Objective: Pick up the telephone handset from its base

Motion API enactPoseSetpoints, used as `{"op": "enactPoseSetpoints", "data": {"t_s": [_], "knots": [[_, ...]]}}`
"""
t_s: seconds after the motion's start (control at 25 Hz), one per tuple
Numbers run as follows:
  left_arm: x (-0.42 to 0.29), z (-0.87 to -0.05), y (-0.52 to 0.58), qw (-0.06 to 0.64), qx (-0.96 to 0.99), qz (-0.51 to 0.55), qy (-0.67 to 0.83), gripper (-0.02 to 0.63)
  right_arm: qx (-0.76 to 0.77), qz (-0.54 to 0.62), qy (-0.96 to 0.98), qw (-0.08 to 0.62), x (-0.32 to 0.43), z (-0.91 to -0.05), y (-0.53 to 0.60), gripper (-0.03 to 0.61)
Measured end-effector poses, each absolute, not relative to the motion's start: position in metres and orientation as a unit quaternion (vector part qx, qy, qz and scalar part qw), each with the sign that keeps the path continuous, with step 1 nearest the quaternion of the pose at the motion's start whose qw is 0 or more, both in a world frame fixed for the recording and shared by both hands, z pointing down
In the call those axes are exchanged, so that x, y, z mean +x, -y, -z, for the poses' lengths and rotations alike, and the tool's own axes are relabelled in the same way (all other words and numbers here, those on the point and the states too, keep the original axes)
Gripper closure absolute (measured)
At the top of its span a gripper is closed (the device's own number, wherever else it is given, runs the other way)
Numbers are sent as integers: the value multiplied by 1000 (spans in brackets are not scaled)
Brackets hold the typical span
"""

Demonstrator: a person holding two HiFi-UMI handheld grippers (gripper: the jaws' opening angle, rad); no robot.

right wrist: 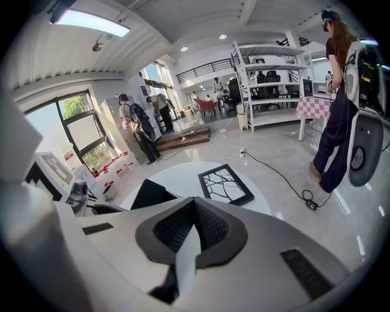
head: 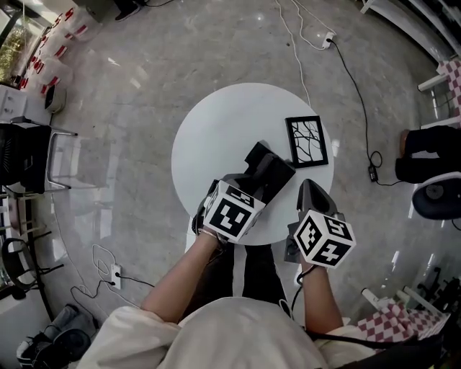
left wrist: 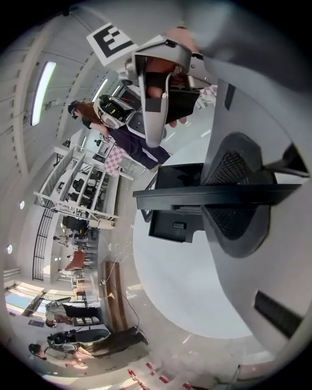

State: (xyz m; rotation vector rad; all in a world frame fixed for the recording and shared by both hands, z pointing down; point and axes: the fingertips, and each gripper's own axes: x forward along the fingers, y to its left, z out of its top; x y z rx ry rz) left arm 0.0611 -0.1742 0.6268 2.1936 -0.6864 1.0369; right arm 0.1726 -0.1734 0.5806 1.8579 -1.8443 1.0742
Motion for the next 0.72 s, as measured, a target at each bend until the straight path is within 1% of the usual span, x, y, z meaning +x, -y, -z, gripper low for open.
{"op": "enactPoseSetpoints", "data": {"t_s": [0.28, 0.72], "knots": [[56, -623, 176, 323, 829, -368, 270, 529, 652, -374, 642, 151, 179, -576, 171, 554], [48, -586, 185, 311, 838, -331, 303, 529, 651, -349, 660, 136, 178, -546, 180, 554]]}}
